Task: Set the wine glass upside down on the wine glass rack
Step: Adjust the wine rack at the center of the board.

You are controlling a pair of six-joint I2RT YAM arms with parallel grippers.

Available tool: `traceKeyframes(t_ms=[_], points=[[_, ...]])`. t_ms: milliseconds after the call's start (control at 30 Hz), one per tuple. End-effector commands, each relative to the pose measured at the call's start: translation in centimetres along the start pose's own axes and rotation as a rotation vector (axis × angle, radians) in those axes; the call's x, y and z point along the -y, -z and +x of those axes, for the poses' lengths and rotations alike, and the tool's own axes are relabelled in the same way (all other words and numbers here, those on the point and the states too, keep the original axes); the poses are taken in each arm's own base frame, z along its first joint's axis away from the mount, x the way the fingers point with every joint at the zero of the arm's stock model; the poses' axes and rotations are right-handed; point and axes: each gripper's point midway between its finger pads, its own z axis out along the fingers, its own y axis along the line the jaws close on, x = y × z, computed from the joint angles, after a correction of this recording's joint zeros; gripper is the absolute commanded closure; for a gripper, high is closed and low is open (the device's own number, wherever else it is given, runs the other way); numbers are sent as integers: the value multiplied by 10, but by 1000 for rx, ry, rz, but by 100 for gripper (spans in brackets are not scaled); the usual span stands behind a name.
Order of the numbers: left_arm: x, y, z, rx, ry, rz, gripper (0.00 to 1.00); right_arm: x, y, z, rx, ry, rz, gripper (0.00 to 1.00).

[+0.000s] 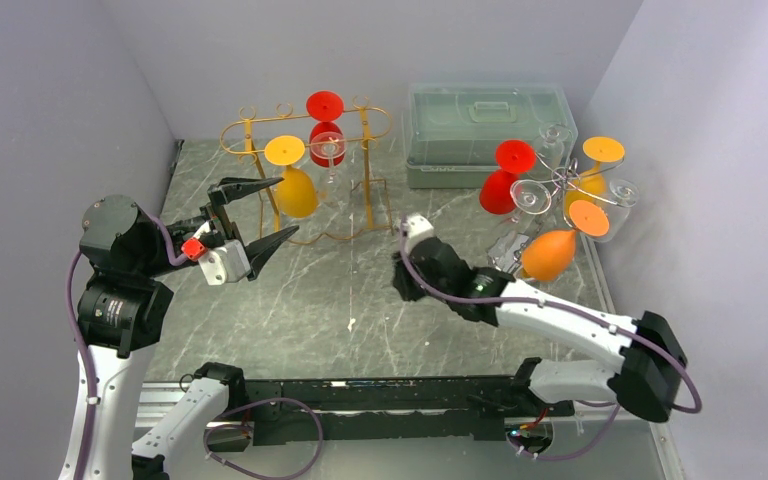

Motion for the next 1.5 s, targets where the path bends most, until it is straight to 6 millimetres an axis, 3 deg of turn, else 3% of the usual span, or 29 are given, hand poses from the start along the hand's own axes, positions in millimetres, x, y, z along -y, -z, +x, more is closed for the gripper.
traceKeyframes(t_ms=[0, 33, 133, 200, 233, 300, 367, 433, 533, 867, 1100, 1467], points=[[-1, 0, -2, 8, -18, 1, 25, 54, 20, 57, -13, -336, 285, 85], [-1, 0, -2, 8, -18, 1, 25, 64, 24, 71, -11, -390, 333, 92], [-1, 0, -2, 8, -18, 1, 25, 94, 38, 103, 16, -517, 483, 90], [-1, 0, -2, 8, -18, 1, 25, 113, 48, 119, 46, -599, 582, 91], [-1, 0, -2, 8, -18, 1, 25, 121, 52, 126, 62, -637, 624, 97], [-1, 0, -2, 8, -18, 1, 25, 136, 60, 134, 112, -711, 690, 100], [-1, 0, -2, 8, -18, 1, 25, 144, 62, 136, 169, -751, 705, 100], [-1, 0, -2, 8, -18, 1, 25, 153, 62, 136, 203, -782, 717, 92], [-1, 0, -2, 8, -18, 1, 25, 172, 64, 144, 224, -854, 777, 100], [-1, 0, -2, 8, -18, 1, 25, 226, 56, 146, 206, -860, 1062, 100], [-1, 0, -2, 8, -18, 1, 25, 244, 51, 169, 212, -934, 1143, 100], [-1, 0, -2, 8, -18, 1, 25, 268, 44, 168, 176, -992, 1165, 100]])
